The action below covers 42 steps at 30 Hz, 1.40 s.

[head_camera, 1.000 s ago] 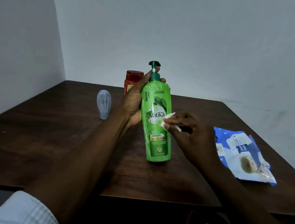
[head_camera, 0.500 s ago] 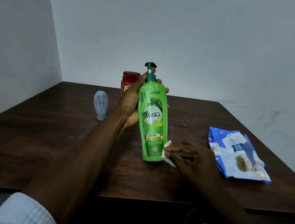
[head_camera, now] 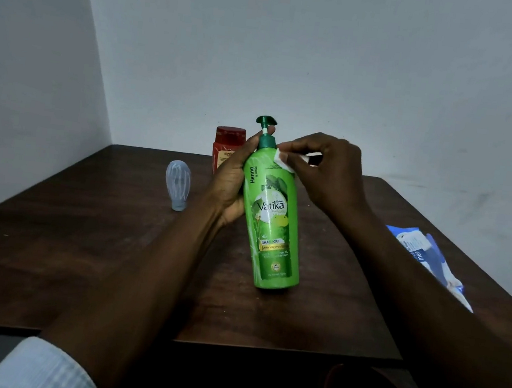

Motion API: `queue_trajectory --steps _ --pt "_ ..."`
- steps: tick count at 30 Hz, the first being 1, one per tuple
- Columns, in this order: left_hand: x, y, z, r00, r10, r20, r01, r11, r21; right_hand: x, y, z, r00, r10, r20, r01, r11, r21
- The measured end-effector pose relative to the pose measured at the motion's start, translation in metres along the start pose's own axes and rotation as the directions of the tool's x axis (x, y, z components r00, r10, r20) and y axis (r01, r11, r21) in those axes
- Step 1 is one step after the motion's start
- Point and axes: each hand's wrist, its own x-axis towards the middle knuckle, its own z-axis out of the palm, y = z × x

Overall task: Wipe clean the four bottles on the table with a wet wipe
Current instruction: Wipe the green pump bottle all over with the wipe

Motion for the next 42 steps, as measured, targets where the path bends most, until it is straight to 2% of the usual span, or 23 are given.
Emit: queue_trajectory --steps 6,10,16,24,34,42 --pt "0.0 -0.006 -0.006 0.999 0.004 -0.052 -0.01 0.995 -0.104 -0.032 0.008 -0.001 0.999 -0.045 0.013 0.046 0.997 -0.058" --pt "0.003 -0.01 -0.004 0.999 -0.008 -0.046 0.0 0.985 -0.173 -0.075 0.013 -0.01 0.998 -0.011 0.062 0.014 0.999 -0.05" --pt "0.003 -0.011 0.002 0.999 -0.035 0.031 0.04 0.981 -0.192 -0.13 0.007 -0.024 0.992 -0.029 0.126 0.038 0.996 -0.075" --pt "0.001 -0.01 0.01 0.998 -0.061 0.032 0.065 0.987 -0.144 -0.169 0.0 -0.027 0.981 -0.109 0.162 0.129 0.985 -0.116" --pt "0.0 -0.01 0.02 0.997 -0.038 0.074 0.045 0.994 -0.095 -0.134 0.0 -0.022 0.984 -0.133 0.122 0.145 0.985 -0.093" --pt "-0.004 -0.003 0.029 0.993 -0.071 0.089 0.082 0.989 -0.122 -0.06 -0.006 -0.013 0.985 -0.17 -0.016 0.166 0.976 -0.14"
